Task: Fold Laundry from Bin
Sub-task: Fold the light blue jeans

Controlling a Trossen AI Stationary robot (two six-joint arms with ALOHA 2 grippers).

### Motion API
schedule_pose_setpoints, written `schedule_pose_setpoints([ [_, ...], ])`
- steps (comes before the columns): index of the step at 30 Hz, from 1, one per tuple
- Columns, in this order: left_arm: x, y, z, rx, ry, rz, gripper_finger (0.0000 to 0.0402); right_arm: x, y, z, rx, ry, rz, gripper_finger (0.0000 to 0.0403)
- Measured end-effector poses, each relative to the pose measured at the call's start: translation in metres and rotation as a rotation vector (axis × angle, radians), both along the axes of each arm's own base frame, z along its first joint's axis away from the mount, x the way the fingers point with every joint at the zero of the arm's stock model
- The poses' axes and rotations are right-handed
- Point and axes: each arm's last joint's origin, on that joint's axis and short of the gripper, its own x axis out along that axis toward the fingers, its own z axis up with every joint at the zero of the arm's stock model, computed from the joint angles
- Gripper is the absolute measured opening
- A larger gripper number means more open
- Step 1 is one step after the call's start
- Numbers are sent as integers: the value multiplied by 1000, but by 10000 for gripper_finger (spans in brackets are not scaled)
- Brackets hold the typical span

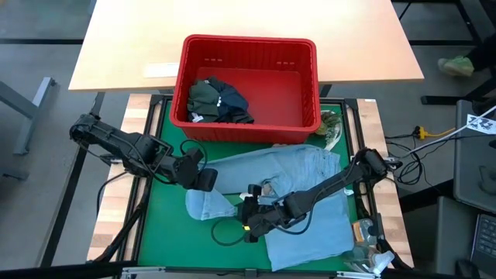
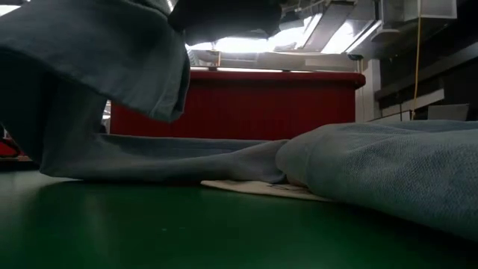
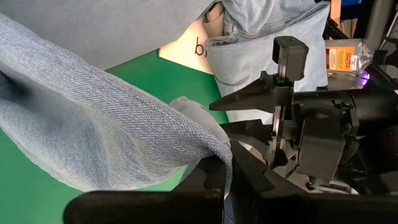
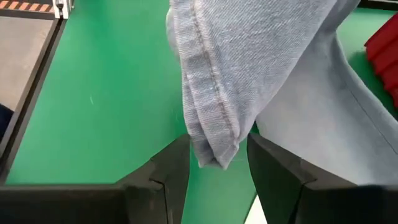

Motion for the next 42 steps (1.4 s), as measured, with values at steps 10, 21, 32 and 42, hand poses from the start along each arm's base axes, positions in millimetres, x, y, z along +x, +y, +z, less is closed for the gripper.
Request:
schedule_pose_setpoints([
  [10,1,0,1,-5,-10,0,0,5,2,-15,46,6,-60,161],
  [21,1,-1,1,-8,-18,0,0,11,-2,-14,7,-74,-140,147],
  [32,0,0,0,162,-24,-209,22,14,-14,-2,42,-53,-60,25],
  [42,-8,3,-6,406,42,-539,111,-8,-27,51,8,-99,-15,13],
])
